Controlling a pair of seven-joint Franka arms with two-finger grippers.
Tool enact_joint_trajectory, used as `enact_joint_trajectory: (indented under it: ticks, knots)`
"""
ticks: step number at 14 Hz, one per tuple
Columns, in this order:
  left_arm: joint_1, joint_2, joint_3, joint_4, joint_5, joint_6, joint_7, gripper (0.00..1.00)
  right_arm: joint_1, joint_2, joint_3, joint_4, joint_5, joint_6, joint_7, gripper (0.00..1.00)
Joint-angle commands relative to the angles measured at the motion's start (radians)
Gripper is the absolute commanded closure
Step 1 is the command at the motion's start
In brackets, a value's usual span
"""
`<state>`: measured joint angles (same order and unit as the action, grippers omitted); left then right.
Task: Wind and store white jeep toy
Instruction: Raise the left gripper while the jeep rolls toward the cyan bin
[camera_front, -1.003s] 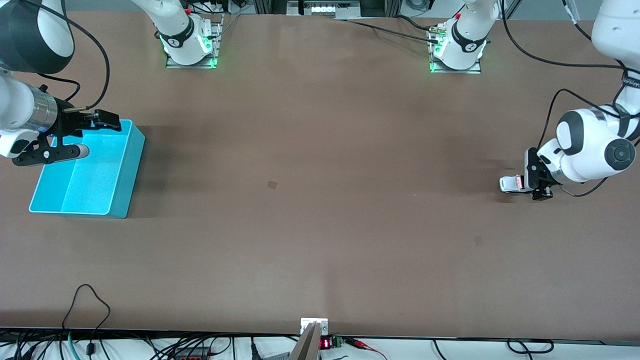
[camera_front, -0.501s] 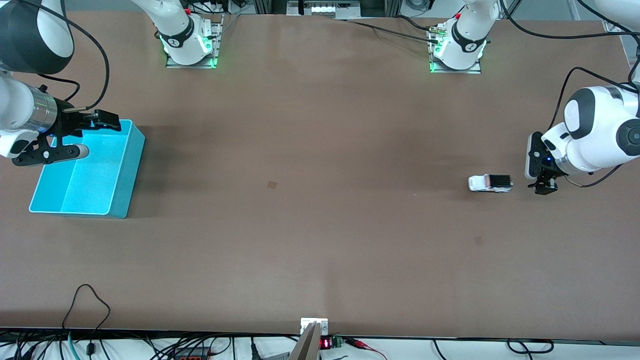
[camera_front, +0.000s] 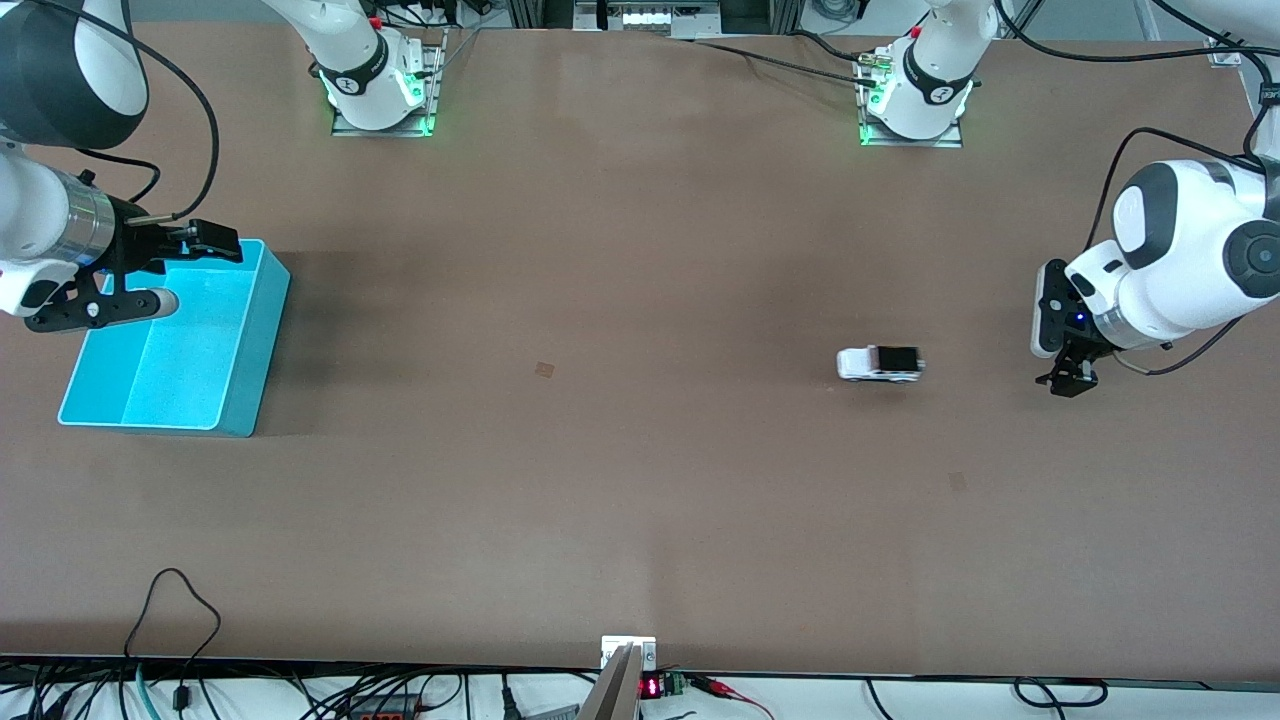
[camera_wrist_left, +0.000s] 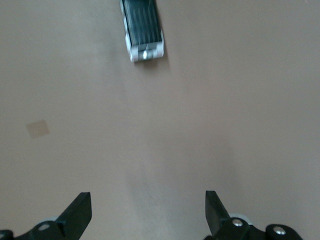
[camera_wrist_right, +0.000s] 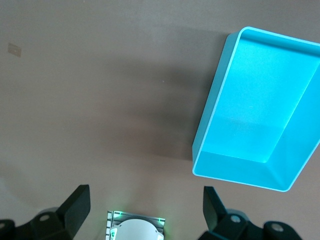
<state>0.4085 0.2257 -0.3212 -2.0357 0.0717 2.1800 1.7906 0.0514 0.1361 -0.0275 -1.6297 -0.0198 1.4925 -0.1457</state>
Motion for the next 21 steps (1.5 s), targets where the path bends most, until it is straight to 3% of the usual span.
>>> enact_joint_trajectory:
  ticks: [1, 5, 11, 15, 21]
  knots:
    - [-0.037, -0.011, -0.002, 0.008, -0.056, 0.000, -0.040, 0.00, -0.004, -0.003, 0.001, -0.001, 0.001, -0.014, -0.003, 0.00]
    - [-0.062, -0.006, -0.004, 0.029, -0.064, 0.000, -0.244, 0.00, -0.004, -0.004, 0.001, -0.001, 0.001, -0.014, -0.003, 0.00]
    - [-0.066, -0.005, -0.001, 0.037, -0.184, 0.000, -0.569, 0.00, -0.004, -0.001, 0.001, -0.001, 0.001, -0.015, -0.005, 0.00]
    - [-0.069, -0.003, -0.001, 0.135, -0.184, 0.000, -0.819, 0.00, -0.004, -0.001, 0.001, -0.001, 0.001, -0.023, -0.005, 0.00]
    - [-0.102, 0.000, 0.034, 0.210, -0.179, -0.008, -1.135, 0.00, -0.021, -0.003, -0.005, -0.024, 0.003, -0.023, -0.060, 0.00]
